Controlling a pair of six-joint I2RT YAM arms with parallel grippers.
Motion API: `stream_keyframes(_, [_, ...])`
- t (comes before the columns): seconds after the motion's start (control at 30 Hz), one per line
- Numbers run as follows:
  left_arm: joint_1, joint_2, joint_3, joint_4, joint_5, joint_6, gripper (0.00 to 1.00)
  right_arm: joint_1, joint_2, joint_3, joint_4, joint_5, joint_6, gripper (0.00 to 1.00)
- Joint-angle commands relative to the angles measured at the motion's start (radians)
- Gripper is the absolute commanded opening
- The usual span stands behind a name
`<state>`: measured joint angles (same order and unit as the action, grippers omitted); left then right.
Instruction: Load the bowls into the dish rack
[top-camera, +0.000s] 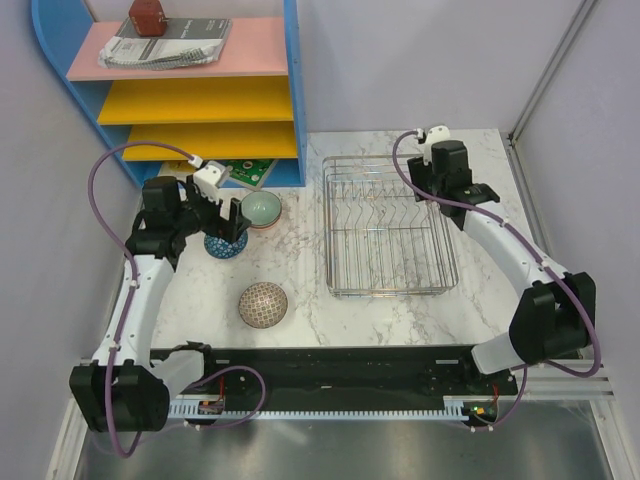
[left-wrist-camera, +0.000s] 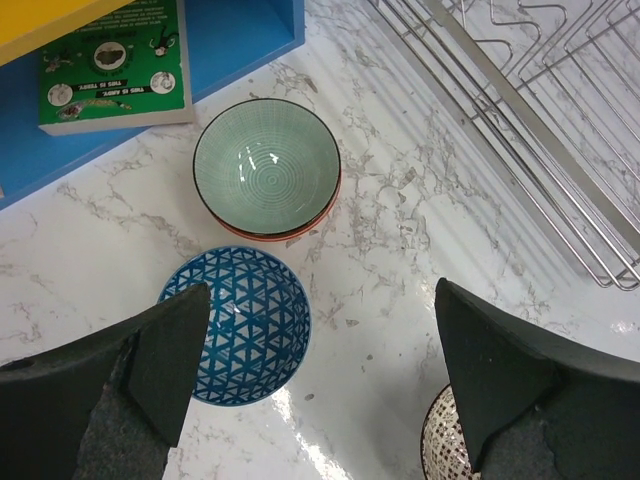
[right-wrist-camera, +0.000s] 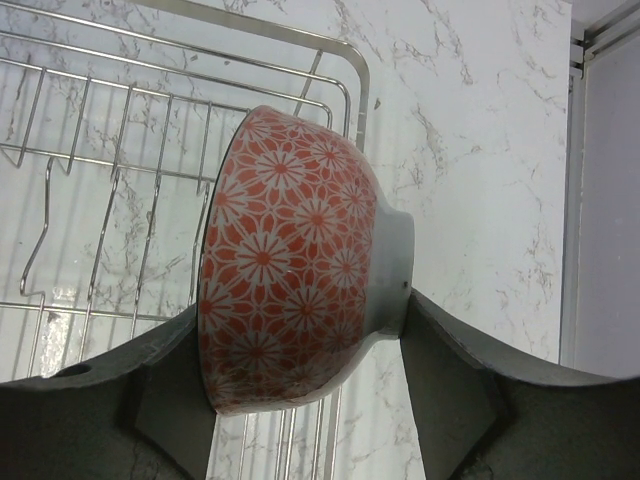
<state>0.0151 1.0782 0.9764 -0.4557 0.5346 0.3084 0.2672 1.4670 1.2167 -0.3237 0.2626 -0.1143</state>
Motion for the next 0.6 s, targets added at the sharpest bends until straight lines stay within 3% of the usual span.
stream_keyframes(0.0, [0.042,-0.009,-0.005,0.015,0.061,0.034,1.0,0.021,0.03,0.046,0.041,0.067,-0.047,0.0])
stream_keyframes(0.57, [0.075,0.0,-0.019,0.02,0.116,0.021,1.0,0.11,0.157,0.04,0.08,0.156,-0.073,0.0])
